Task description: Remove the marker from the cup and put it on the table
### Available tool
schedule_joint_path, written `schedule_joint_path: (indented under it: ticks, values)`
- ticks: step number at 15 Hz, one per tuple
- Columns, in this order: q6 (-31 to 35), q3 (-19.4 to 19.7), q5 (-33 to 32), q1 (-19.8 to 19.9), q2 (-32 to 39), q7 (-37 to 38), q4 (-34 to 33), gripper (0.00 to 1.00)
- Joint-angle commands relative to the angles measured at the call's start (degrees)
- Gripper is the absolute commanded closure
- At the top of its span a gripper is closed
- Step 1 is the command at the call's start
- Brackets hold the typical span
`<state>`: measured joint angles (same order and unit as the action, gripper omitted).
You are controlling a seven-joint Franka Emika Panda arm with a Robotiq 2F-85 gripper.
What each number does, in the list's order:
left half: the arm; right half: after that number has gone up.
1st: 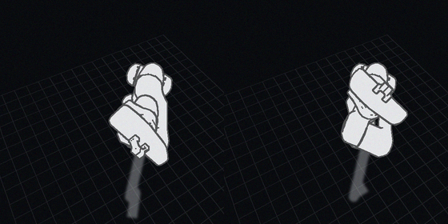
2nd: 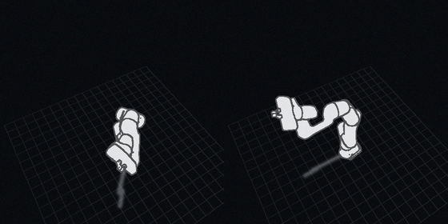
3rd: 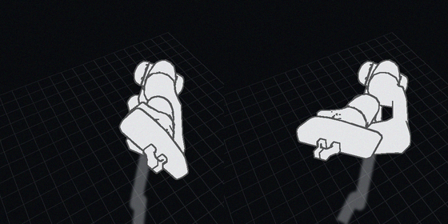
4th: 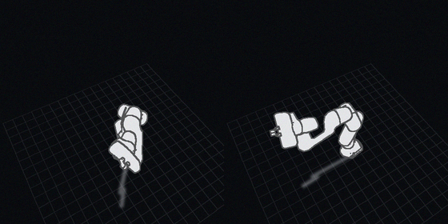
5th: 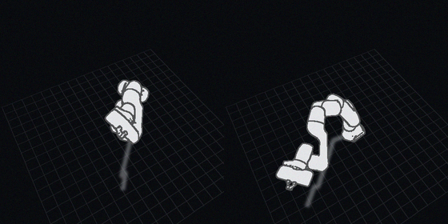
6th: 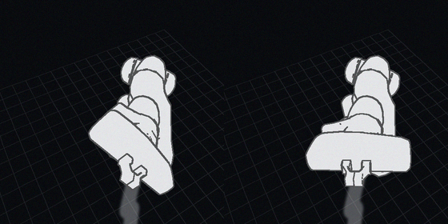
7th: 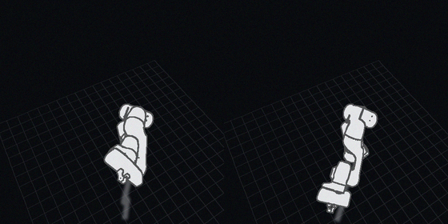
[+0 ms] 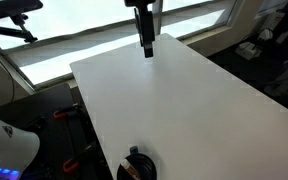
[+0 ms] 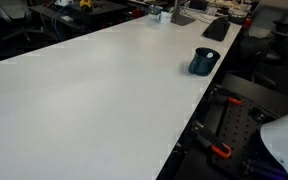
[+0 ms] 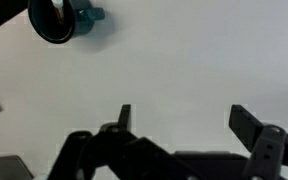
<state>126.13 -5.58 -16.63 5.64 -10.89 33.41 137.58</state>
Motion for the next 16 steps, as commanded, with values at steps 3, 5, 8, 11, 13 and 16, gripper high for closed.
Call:
schedule_joint_path:
  ticks: [3,5,8,11,13,16]
  values:
    - [0.58,3.69,-5.45,2.34,1.03,12.15,4.33,0.0]
    - [-0.07,4.76,-5.79,2.43,-0.08,13.76,6.44,0.0]
    - [0.1,5.58,-4.93,1.94,1.99,11.99,5.38,0.0]
    - [0.09,5.59,-4.92,1.98,1.6,11.99,6.21,0.0]
    - [0.08,5.57,-4.92,1.99,1.45,11.99,6.22,0.0]
    - [0.82,5.9,-4.62,2.24,3.04,12.33,5.52,0.0]
